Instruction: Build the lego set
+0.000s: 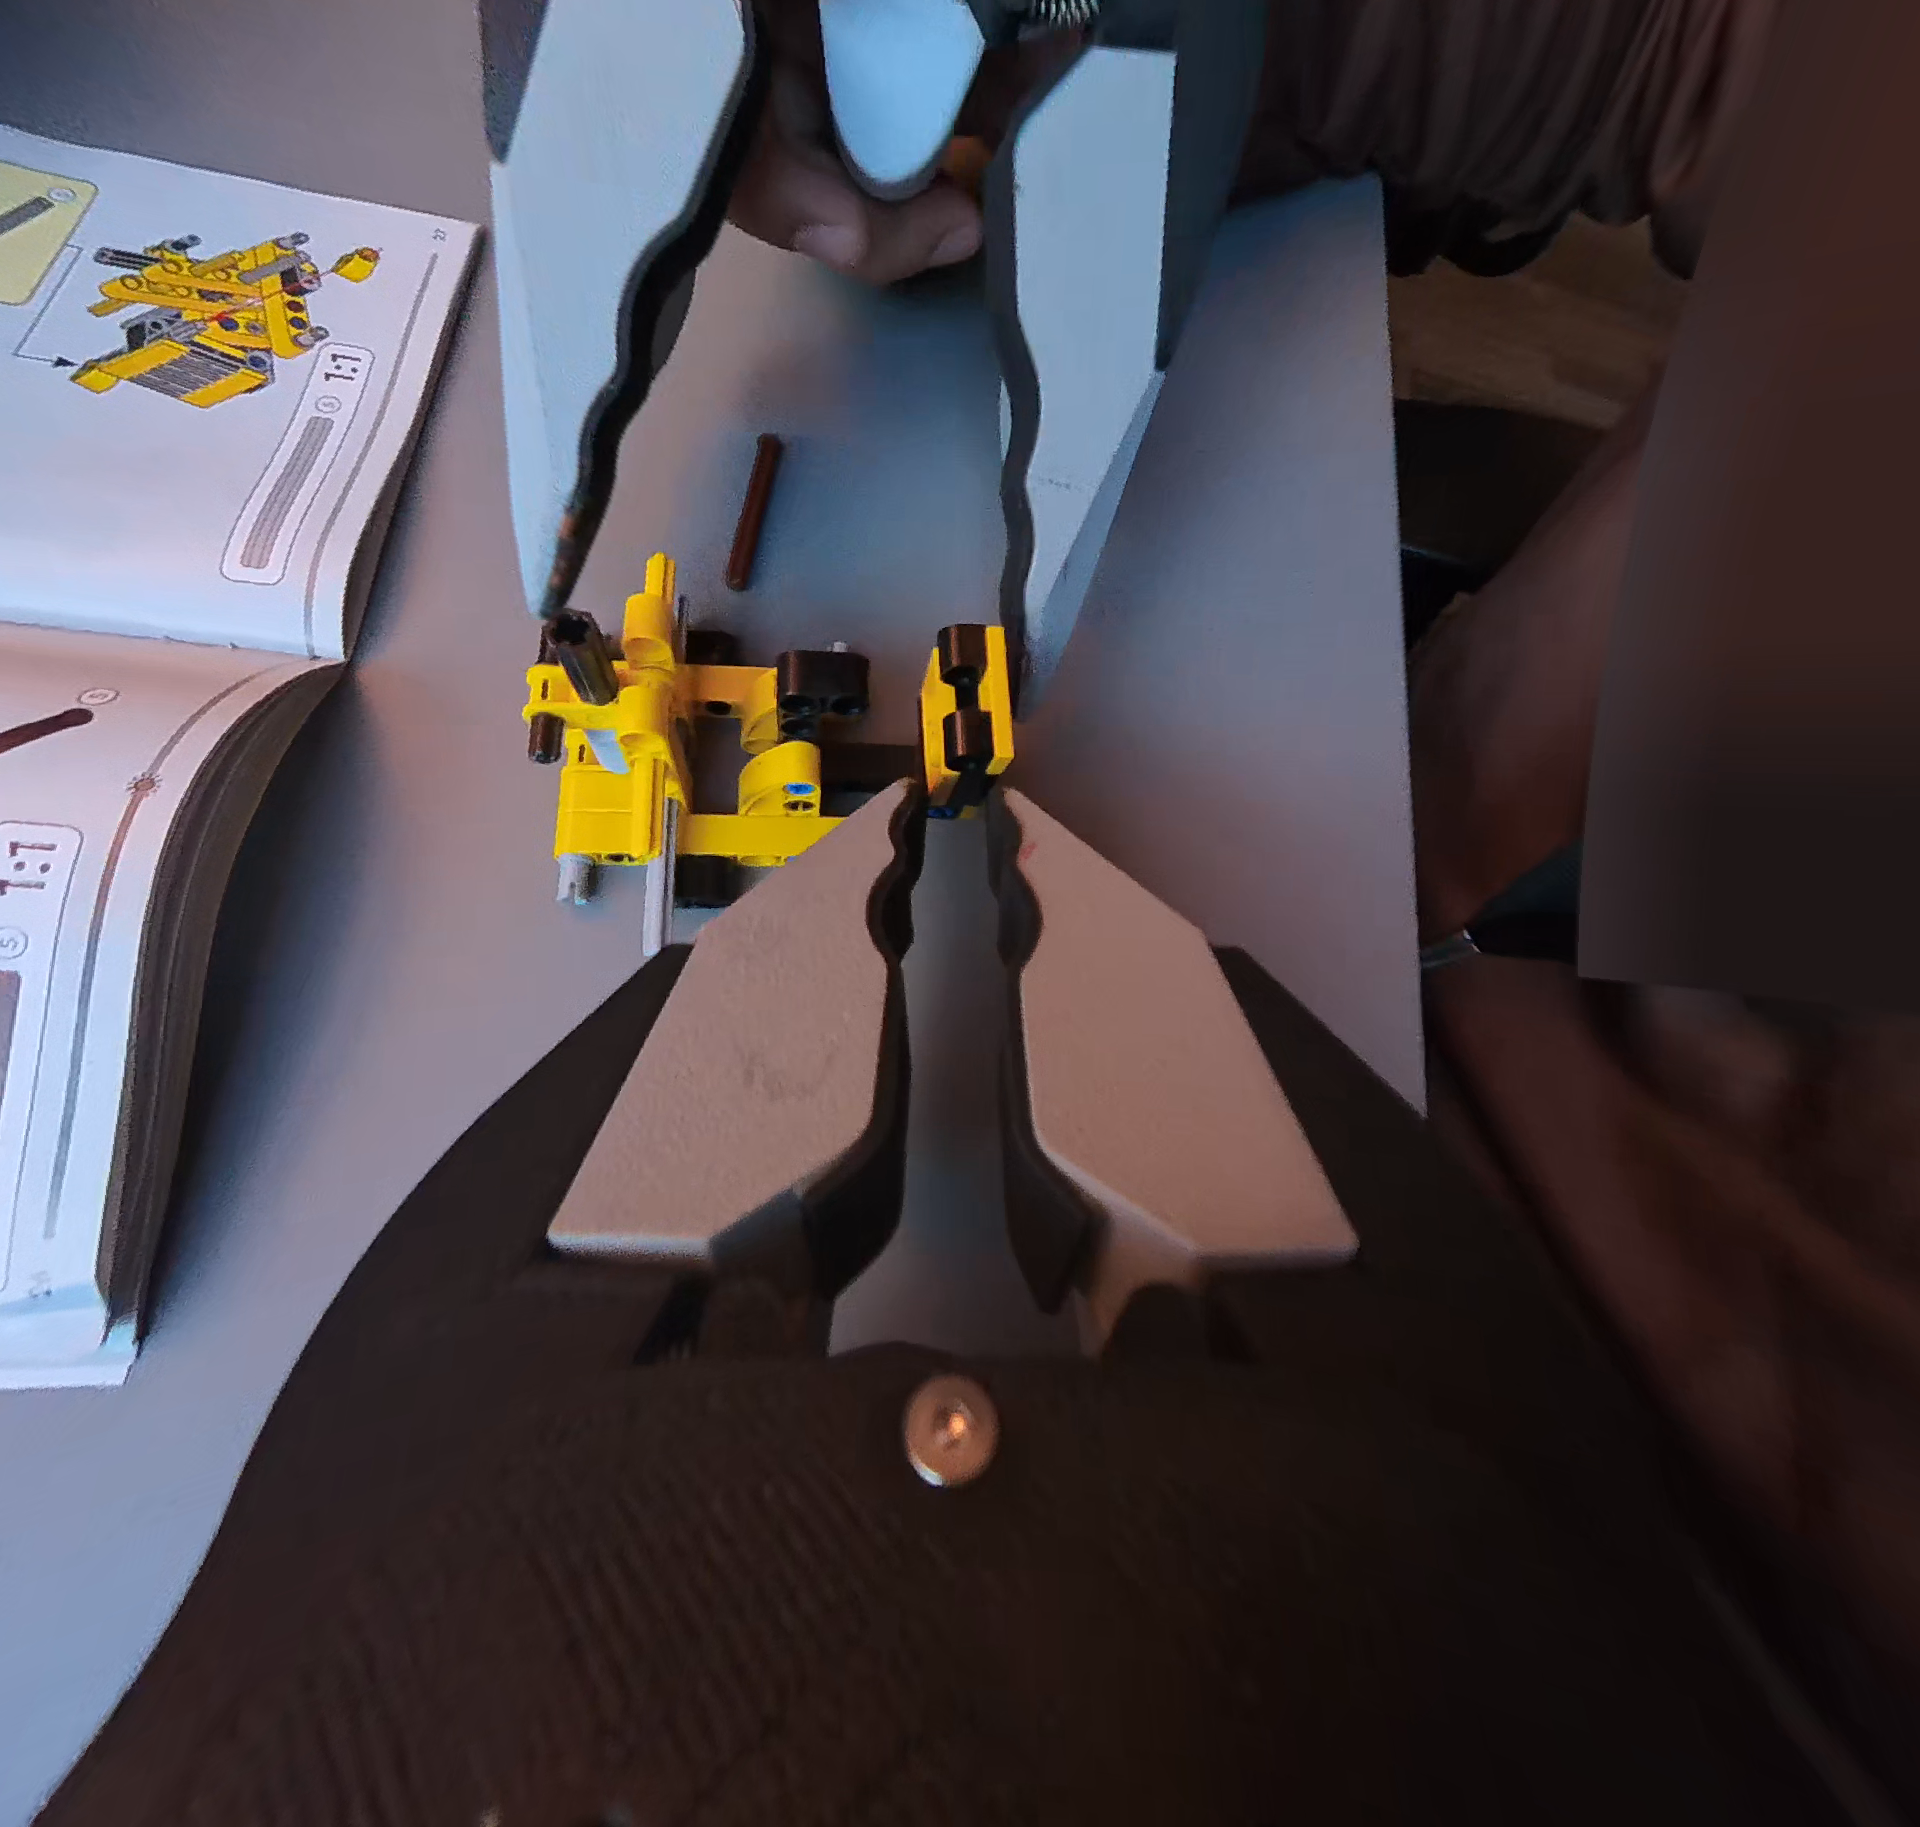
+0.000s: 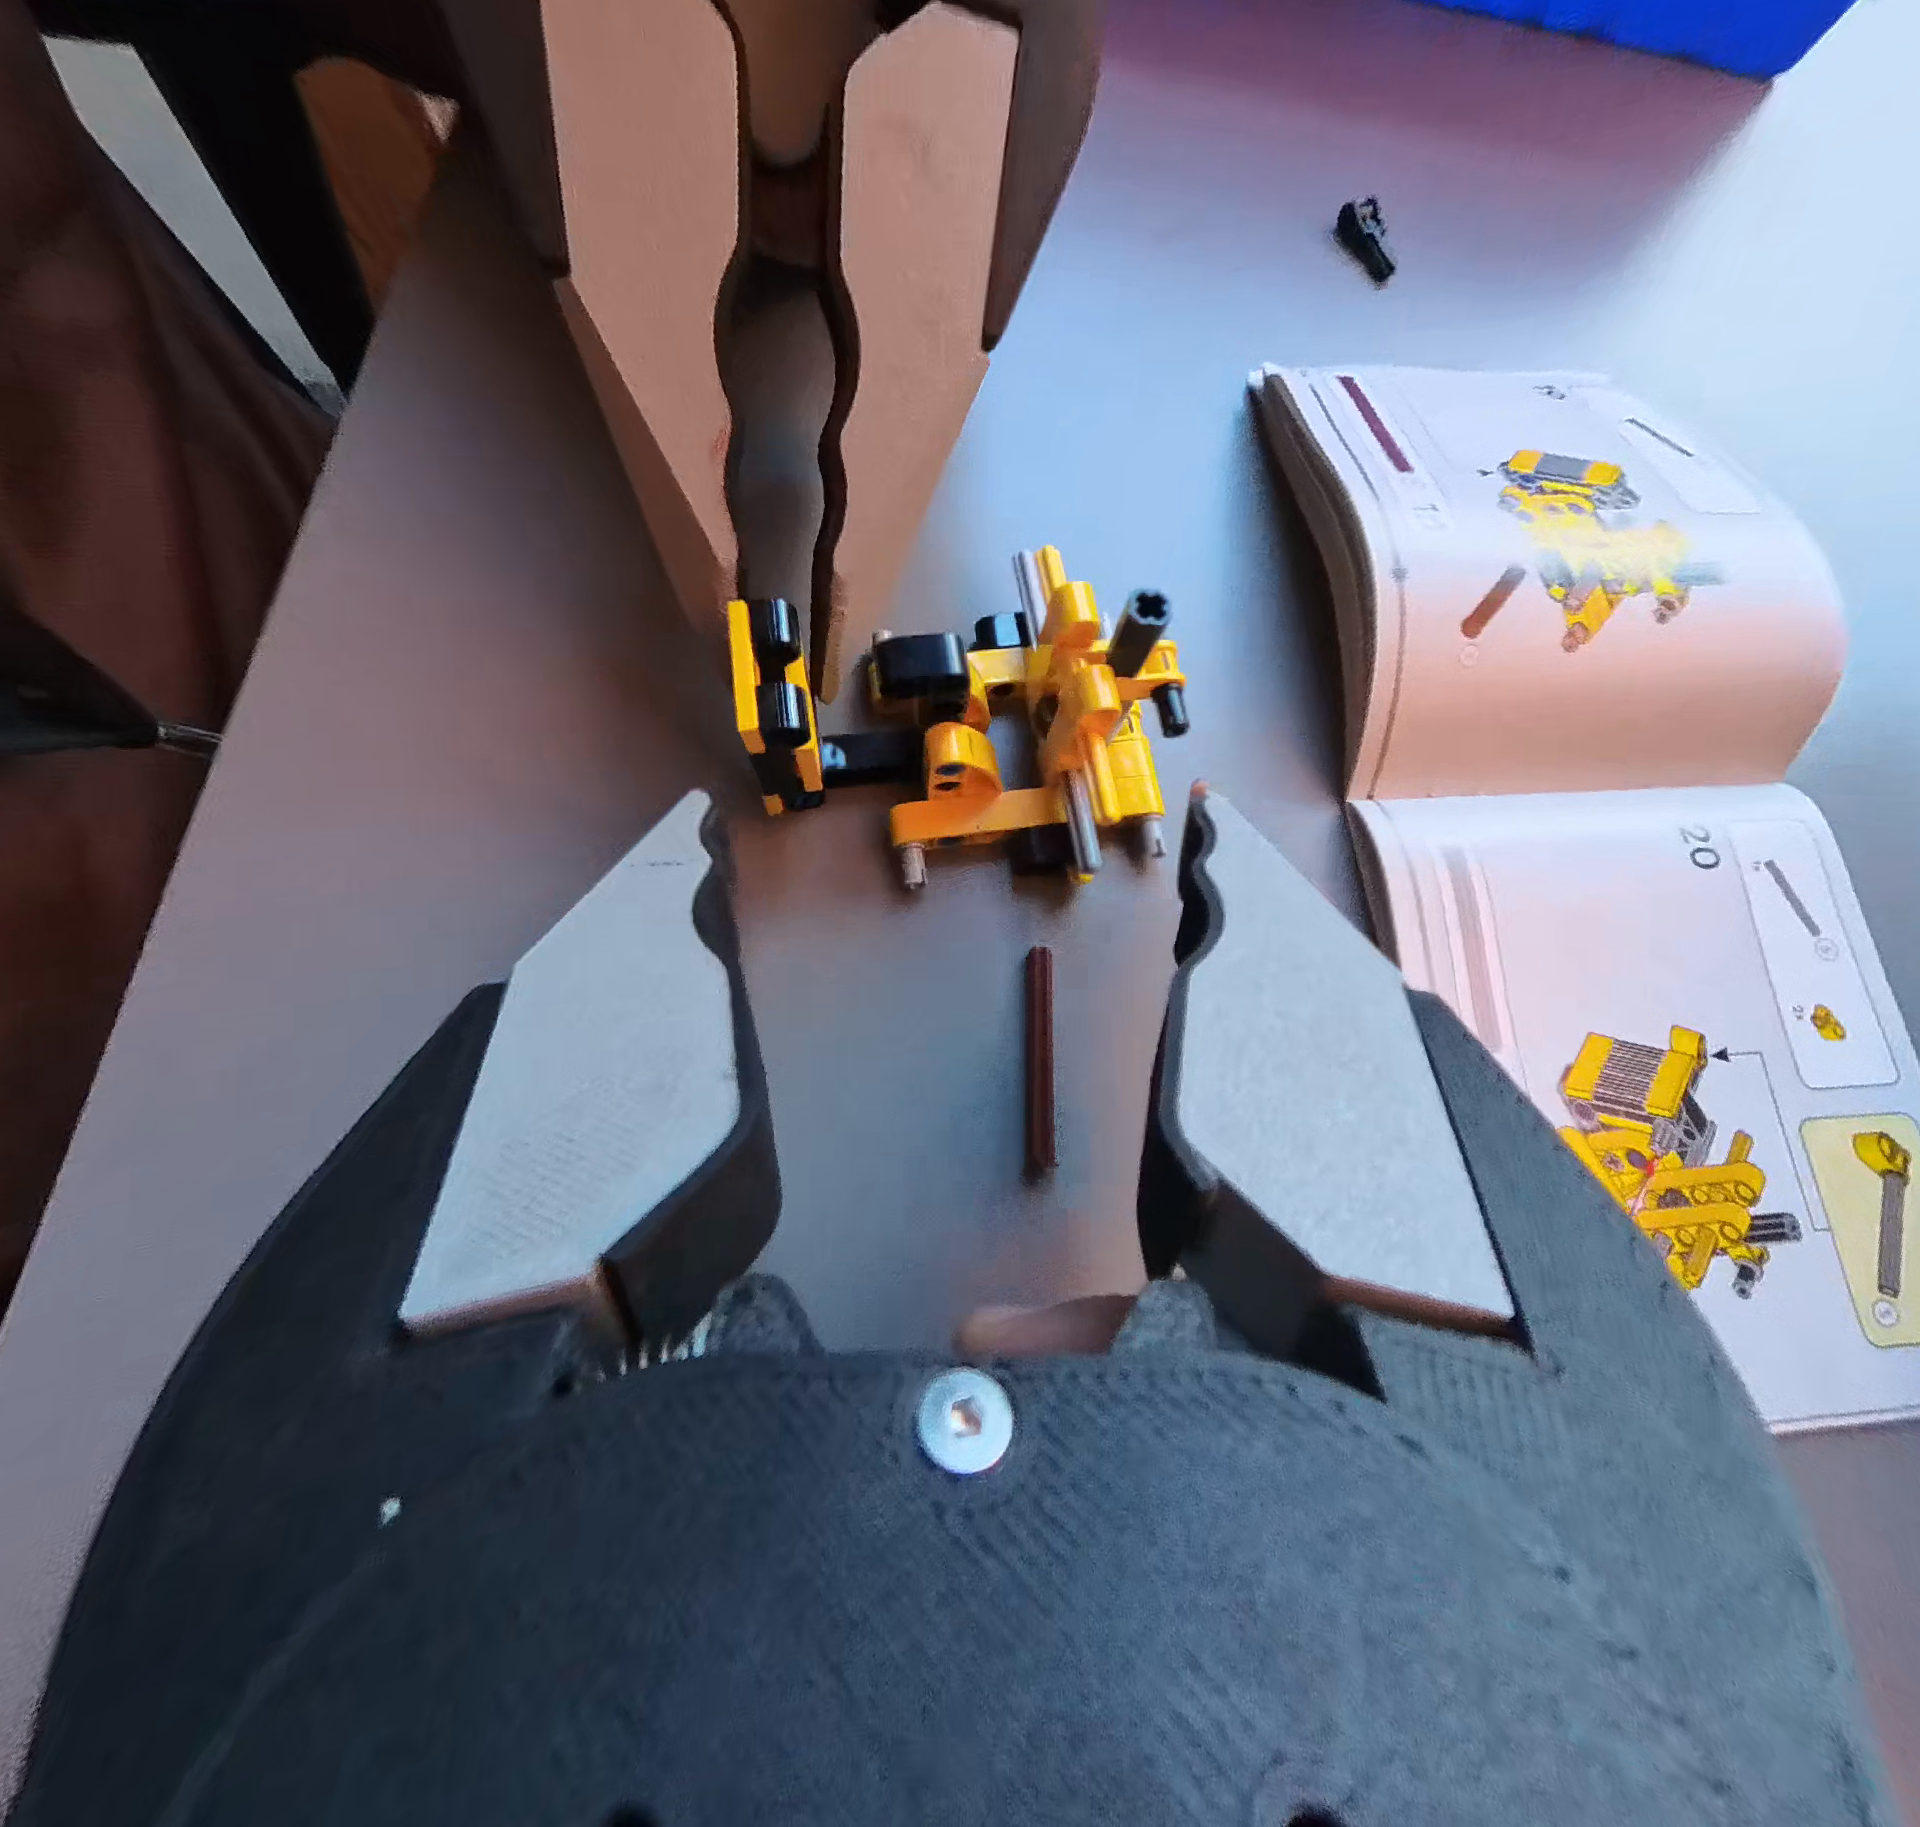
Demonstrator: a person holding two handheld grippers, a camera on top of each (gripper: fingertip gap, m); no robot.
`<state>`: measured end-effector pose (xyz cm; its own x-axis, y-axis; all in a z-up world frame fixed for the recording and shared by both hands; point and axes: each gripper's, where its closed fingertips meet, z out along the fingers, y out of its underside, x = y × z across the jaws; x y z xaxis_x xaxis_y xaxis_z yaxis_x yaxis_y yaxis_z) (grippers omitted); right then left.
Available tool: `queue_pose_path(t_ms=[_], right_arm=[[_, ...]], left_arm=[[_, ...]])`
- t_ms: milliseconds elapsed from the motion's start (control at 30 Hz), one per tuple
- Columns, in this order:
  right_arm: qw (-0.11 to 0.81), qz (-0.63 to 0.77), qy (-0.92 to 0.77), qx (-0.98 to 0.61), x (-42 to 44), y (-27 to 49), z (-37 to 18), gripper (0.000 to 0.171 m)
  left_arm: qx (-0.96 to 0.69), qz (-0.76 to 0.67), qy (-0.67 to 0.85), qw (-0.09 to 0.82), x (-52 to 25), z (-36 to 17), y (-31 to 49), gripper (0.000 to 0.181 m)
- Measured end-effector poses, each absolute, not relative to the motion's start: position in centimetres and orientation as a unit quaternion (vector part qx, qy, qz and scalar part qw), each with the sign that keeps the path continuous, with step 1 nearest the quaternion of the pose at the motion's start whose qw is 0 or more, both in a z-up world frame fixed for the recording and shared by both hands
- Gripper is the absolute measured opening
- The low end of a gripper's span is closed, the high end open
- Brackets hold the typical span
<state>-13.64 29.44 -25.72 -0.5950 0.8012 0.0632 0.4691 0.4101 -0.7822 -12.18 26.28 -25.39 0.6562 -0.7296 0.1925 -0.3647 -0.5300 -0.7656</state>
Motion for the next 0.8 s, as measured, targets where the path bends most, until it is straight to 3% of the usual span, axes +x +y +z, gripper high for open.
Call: queue_pose_path(t_ms=[167, 800], right_arm=[[0.213, 0.377, -0.81, -0.395, -13.72, 29.42, -25.84, 0.071], [0.21, 0.359, -0.819, -0.396, -13.6, 29.35, -26.44, 0.072]], left_arm=[[-0.839, -0.227, 0.339, 0.361, -12.35, -25.74, 26.43, 0.008], [-0.834, -0.211, 0.355, 0.367, -12.55, -25.8, 25.9, 0.018]])
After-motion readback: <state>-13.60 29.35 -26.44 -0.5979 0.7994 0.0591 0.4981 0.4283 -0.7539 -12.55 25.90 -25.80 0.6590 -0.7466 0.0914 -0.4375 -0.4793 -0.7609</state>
